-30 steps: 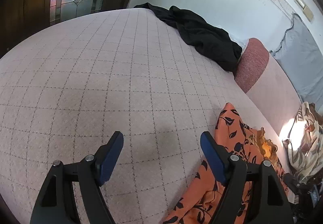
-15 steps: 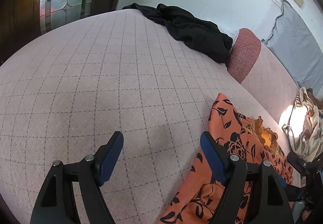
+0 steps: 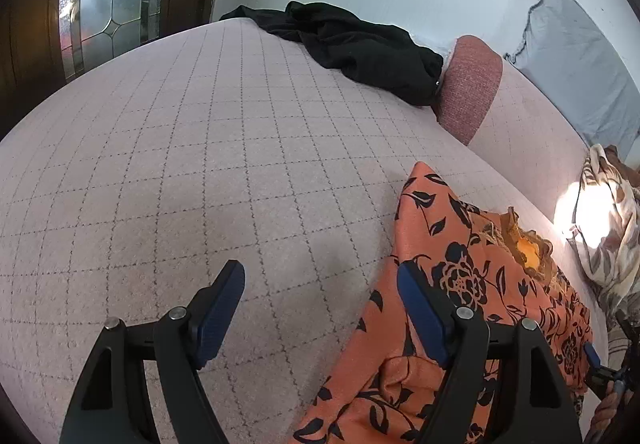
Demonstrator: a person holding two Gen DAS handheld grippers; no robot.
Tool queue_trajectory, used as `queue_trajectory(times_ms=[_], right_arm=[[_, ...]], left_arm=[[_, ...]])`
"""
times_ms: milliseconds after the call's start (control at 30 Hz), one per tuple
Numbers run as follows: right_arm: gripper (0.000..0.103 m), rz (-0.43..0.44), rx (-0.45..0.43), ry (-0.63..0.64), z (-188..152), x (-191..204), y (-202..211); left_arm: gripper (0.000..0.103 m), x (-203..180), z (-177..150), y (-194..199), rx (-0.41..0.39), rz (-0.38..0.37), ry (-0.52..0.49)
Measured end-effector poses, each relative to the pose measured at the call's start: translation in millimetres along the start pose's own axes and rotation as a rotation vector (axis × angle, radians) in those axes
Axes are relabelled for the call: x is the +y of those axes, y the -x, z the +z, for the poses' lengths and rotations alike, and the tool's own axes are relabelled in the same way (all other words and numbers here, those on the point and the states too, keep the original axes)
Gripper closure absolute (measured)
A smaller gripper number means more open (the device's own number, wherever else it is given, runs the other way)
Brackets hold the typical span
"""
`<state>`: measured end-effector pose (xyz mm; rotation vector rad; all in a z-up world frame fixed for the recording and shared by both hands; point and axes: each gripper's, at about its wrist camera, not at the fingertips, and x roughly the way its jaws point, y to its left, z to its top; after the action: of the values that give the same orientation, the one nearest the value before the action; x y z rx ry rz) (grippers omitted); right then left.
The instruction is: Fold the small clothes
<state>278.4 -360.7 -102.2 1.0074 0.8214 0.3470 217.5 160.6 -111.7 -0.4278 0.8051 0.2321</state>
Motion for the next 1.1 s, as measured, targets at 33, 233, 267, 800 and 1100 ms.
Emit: queue_trajectory(times_ms=[33,233,267,800,1100], right_arm=[[0.022,-0.062,0.004,-0.022,4.5,-9.6,-4.5],[0.016,-0.007,-0.009,0.028,5.2,8.7,8.9],[0.016,-0.101,0.006,0.058,3.2,8.2,8.3],[0.016,-0.111,0.005,0.063,-162.0,-16.3,171.9],[0.016,-0.099,0.006,0.13,-189.0,-34.3,193.2]], left_arm=[[0.024,-2.1,-0.6,0.9,-0.006,-0.003,-0.012],[0.024,-2.0,0.7,3.5,-0.016,-0.012,-0.016],[0.024,-1.6,0.2,4.6,-0.021,-0.011,-0.019],[0.022,18.0,-60.1,91.5,-0.007,-0.095,-0.164],[0.022,14.9,-113.5,141.6,0.009,-0.092,-0.27]])
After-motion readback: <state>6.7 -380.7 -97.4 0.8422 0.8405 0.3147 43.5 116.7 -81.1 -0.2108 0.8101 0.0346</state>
